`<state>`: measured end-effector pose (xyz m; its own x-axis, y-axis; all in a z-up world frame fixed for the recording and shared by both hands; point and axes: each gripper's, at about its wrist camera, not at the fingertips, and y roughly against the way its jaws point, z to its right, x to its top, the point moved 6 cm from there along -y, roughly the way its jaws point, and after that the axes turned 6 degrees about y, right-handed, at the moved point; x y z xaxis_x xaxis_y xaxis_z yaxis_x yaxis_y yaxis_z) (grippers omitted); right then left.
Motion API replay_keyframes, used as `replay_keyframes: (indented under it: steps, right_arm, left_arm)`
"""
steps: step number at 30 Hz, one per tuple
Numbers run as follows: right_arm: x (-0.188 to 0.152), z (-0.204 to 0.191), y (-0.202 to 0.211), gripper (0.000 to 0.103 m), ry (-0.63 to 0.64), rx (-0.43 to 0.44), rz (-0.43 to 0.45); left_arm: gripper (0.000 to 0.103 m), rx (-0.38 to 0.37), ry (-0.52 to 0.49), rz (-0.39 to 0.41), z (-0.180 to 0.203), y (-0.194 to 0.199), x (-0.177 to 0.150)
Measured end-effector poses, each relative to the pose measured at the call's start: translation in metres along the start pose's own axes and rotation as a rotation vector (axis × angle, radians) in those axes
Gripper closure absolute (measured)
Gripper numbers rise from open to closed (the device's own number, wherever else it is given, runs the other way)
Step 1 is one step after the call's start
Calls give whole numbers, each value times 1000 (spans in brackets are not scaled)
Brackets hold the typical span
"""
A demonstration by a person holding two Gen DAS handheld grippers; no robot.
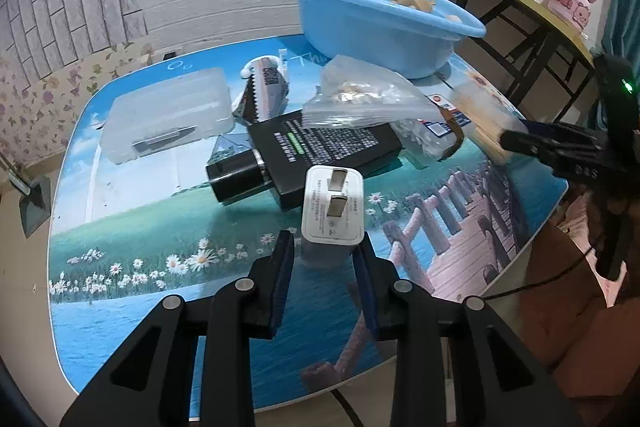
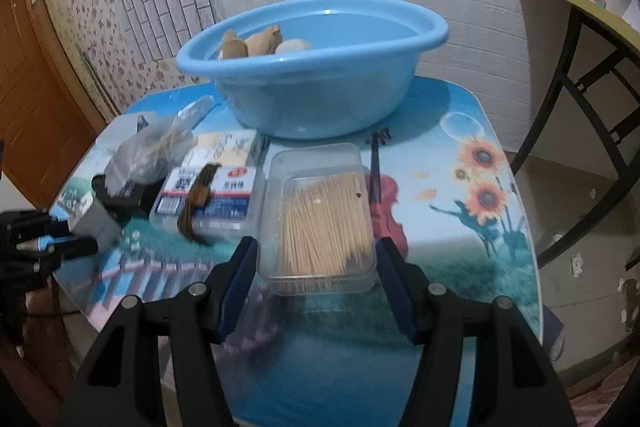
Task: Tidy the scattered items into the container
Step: 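Grasp the white plug adapter with the left tool while the right tool grasps the toothpick box, then carry the plug and toothpick box over the basin and release both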
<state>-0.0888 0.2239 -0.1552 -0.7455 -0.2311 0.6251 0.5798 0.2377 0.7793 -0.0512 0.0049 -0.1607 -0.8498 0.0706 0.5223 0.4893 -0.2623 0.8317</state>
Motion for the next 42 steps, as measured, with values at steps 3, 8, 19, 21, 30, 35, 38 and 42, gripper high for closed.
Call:
replay_keyframes:
  steps: [3,8,19,21,30,35,38,42]
  right_arm:
    - [-7,0,8,43,13,-29,-21]
    - [-13,2,12,43,7,-22,-18]
    - [-12,5,1,42,-3,-20,-19]
    - [-13,6,-1,42,-7,-21,-22]
    - [-8,2,9,44,24,-18,30]
    - [3,-9,26,44,62,7,103]
    - [10,-17,38,44,92,30,143]
    - [18,-23,51,44,106,47,183]
  left_arm:
    - [74,1,1,-5,-1,0,0]
    - [74,9,-6,-8,0,-3,2]
    - [74,19,-22,9,5,-13,5]
    - [79,2,-23,32,6,-10,7]
    - [79,-10,-22,77,7,7,18]
    - [79,-13,-28,104,10,14,25]
    - [79,-11,-18,103,9,14,27]
    - [79,-12,-16,114,8,18,31]
